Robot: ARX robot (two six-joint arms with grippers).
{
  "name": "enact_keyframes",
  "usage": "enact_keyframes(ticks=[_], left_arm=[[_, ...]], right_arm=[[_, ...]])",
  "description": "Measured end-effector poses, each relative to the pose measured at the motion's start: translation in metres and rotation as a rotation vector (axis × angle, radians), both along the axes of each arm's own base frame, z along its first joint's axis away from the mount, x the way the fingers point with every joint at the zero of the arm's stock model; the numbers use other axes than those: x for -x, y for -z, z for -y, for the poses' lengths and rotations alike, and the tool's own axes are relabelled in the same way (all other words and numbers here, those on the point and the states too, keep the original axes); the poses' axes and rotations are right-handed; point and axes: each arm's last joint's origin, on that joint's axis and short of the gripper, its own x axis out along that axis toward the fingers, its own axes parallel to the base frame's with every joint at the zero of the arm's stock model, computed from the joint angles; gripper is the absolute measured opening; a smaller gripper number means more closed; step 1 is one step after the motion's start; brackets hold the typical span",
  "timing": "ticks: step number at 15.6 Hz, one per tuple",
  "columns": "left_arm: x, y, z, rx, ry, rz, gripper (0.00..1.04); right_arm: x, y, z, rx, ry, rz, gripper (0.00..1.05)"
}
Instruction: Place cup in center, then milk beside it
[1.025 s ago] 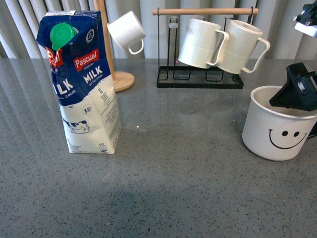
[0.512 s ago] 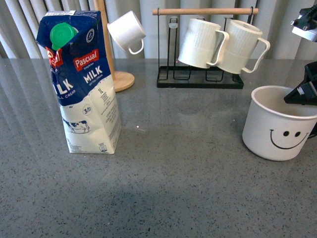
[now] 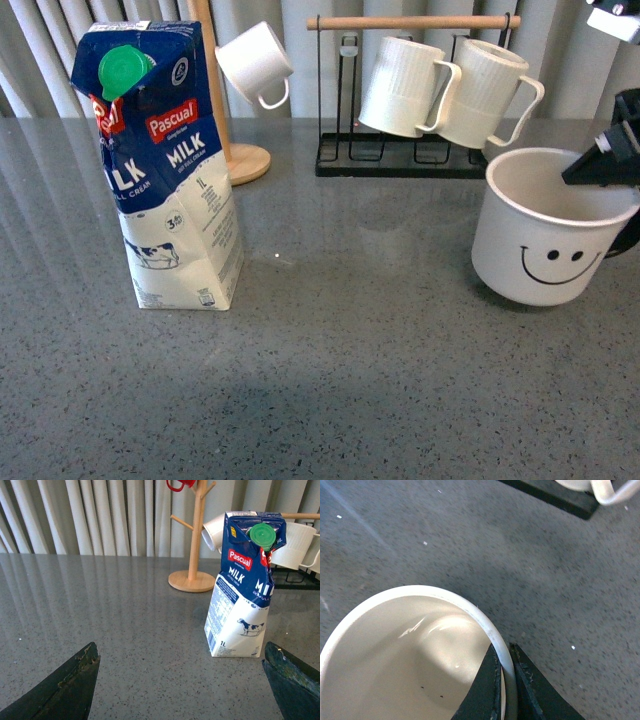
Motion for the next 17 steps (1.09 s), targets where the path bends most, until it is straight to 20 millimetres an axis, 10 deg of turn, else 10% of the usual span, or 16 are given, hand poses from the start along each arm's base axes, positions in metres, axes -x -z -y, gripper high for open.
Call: enact_keyframes(ticks=[7, 17], left_arm=[[0.000, 0.000, 0.000, 0.000, 0.000, 0.000, 0.98], [0.000, 0.000, 0.000, 0.000, 0.000, 0.000, 0.98]], right_arm=[[0.007, -0.007, -0.060, -0.036, -0.130, 0.018, 0.04], [-0.003, 0.017, -0.075, -0.017, -0.139, -0.034, 0.04]])
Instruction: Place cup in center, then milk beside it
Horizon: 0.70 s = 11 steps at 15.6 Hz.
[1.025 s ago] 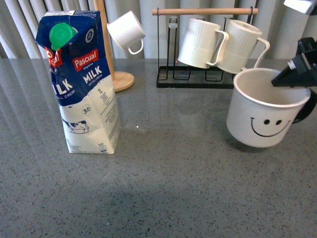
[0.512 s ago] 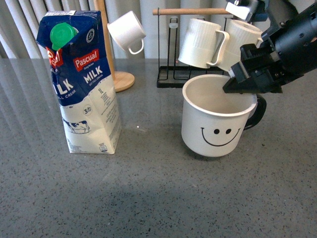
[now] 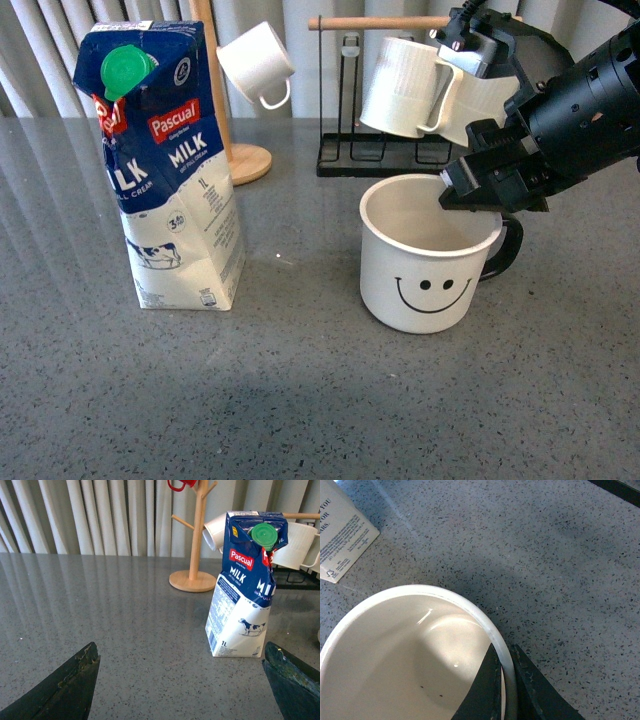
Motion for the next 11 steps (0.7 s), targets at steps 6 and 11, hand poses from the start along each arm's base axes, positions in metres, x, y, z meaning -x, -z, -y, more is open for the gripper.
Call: enact_keyframes(ticks=[6, 11], left_arm=[[0.0000, 0.0000, 0.0000, 0.000, 0.000, 0.000, 0.98], [0.0000, 0.0000, 0.0000, 0.000, 0.000, 0.000, 0.98]], right_arm=[[-0.0017, 0.0002, 0.0002, 0.038, -0.011, 0.026, 0.36], [-0.0045, -0.0063, 0.0007, 0.030, 0.006, 0.080, 0.89]])
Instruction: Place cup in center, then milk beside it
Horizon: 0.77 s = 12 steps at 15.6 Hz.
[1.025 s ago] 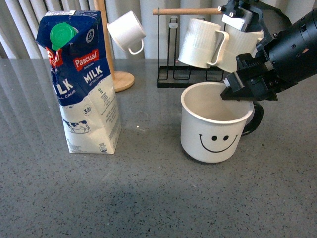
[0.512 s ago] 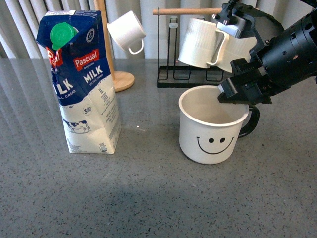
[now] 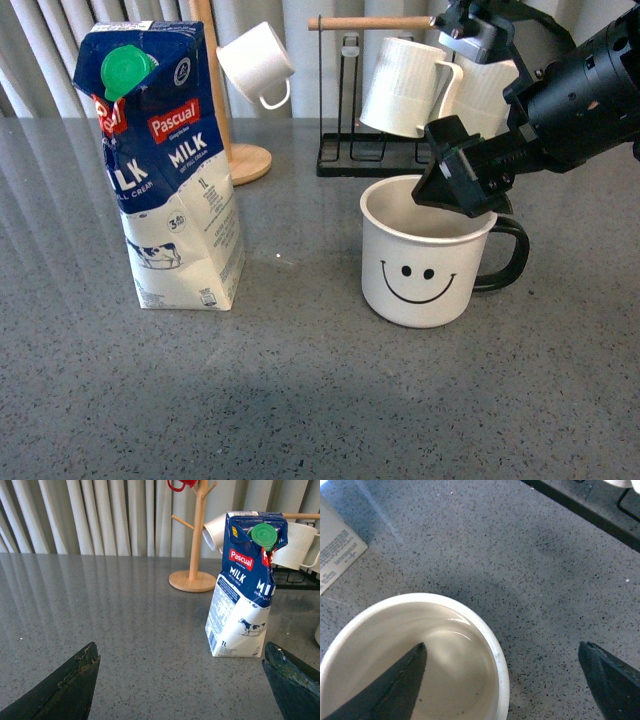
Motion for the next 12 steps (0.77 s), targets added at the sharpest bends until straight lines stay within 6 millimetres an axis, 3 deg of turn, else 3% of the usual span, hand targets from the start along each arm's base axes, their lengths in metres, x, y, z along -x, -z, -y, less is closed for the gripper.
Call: enact_keyframes(ticks=[1, 3, 6, 8, 11, 12], left_arm=[[0.000, 0.000, 0.000, 0.000, 0.000, 0.000, 0.98], [0.000, 0.000, 0.000, 0.000, 0.000, 0.000, 0.98], [0.000, 0.000, 0.000, 0.000, 0.000, 0.000, 0.98], [0.000, 0.000, 0.000, 0.000, 0.000, 0.000, 0.98], [0.000, 0.000, 0.000, 0.000, 0.000, 0.000, 0.98], [0.000, 0.000, 0.000, 0.000, 0.000, 0.000, 0.98]], right_arm=[[0.000, -0.007, 0.001, -0.018, 0.012, 0.030, 0.99], [0.005, -0.033, 0.010, -0.075, 0.058, 0.137, 0.98], [0.037, -0.069, 0.030, -0.204, 0.162, 0.314, 0.98], [0.068, -0.074, 0.043, -0.276, 0.232, 0.393, 0.98], [0.138, -0.072, 0.062, -0.373, 0.360, 0.514, 0.98], [0.164, -0.066, 0.064, -0.359, 0.474, 0.646, 0.88]])
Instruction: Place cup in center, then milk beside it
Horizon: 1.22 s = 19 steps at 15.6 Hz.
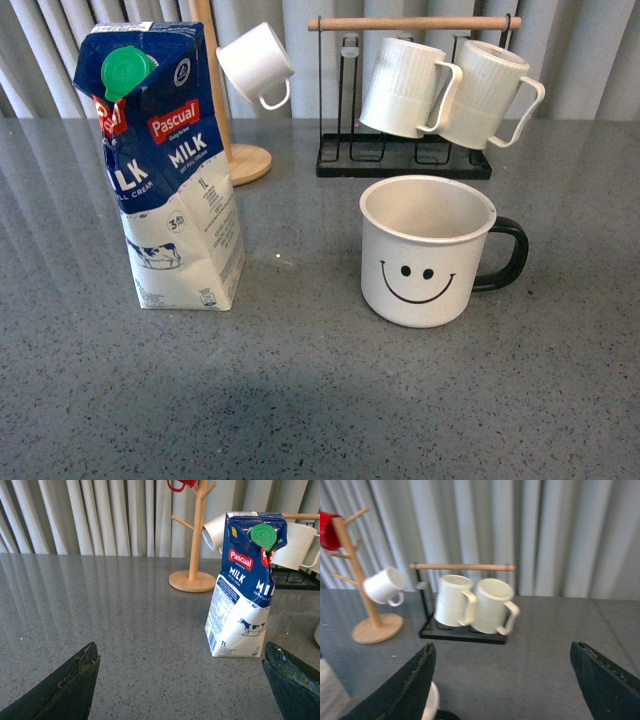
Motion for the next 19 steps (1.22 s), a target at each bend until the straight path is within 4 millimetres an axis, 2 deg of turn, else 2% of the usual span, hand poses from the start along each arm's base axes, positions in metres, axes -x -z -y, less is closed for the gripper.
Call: enact_keyframes(ticks=[1, 2, 3, 4, 5, 7, 10, 13, 16, 19], left_arm=[[0.000, 0.000, 0.000, 0.000, 0.000, 0.000, 0.98], [0.000, 0.000, 0.000, 0.000, 0.000, 0.000, 0.98], [0.000, 0.000, 0.000, 0.000, 0.000, 0.000, 0.98], [0.000, 0.000, 0.000, 0.000, 0.000, 0.000, 0.98], [0.000, 0.000, 0.000, 0.000, 0.000, 0.000, 0.98], [0.000, 0.000, 0.000, 0.000, 0.000, 0.000, 0.98], [0.000, 0.000, 0.000, 0.000, 0.000, 0.000, 0.98], [0.000, 0.000, 0.000, 0.000, 0.000, 0.000, 0.98], [0.000, 0.000, 0.000, 0.000, 0.000, 0.000, 0.98], [0.000, 0.000, 0.000, 0.000, 0.000, 0.001, 0.98]], right_arm=[[0.028, 0.017, 0.010, 0.022, 0.119, 0.010, 0.75], [0.054, 0.045, 0.021, 0.043, 0.178, -0.037, 0.62], [0.075, 0.072, 0.027, 0.060, 0.187, -0.083, 0.49], [0.091, 0.090, 0.031, 0.070, 0.181, -0.104, 0.38], [0.105, 0.098, 0.035, 0.070, 0.161, -0.107, 0.27], [0.118, 0.090, 0.050, 0.045, 0.223, 0.029, 0.03], [0.117, 0.103, 0.048, 0.049, 0.186, -0.006, 0.02], [0.117, 0.104, 0.048, 0.048, 0.187, 0.006, 0.02], [0.118, 0.115, 0.048, 0.049, 0.186, 0.007, 0.02], [0.118, 0.114, 0.048, 0.048, 0.186, 0.012, 0.02]])
